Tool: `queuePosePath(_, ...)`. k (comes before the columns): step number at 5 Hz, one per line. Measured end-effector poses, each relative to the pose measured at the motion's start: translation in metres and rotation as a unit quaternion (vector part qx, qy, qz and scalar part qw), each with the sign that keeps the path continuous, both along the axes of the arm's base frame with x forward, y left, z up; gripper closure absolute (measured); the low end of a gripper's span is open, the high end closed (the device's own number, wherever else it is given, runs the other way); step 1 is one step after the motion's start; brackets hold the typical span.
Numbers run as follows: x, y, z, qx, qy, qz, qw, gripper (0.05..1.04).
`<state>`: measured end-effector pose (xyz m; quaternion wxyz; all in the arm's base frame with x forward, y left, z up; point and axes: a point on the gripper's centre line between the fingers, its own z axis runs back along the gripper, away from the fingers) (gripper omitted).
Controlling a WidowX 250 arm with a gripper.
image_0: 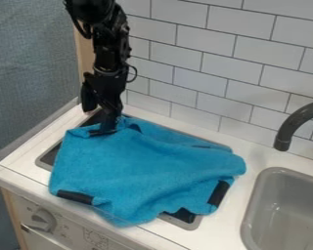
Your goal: Fold the cloth form the top left to bottom right
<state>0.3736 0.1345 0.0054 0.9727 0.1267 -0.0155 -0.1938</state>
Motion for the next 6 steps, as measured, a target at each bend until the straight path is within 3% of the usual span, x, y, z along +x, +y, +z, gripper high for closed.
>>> queuePosePath(3, 0.002, 0.011, -0.026, 0.027, 0.032, 0.004, 0.9991, 0.083)
queuePosePath(6, 0.01, 0.014, -0.026, 0.03, 0.028, 0.011, 0.9991, 0.083)
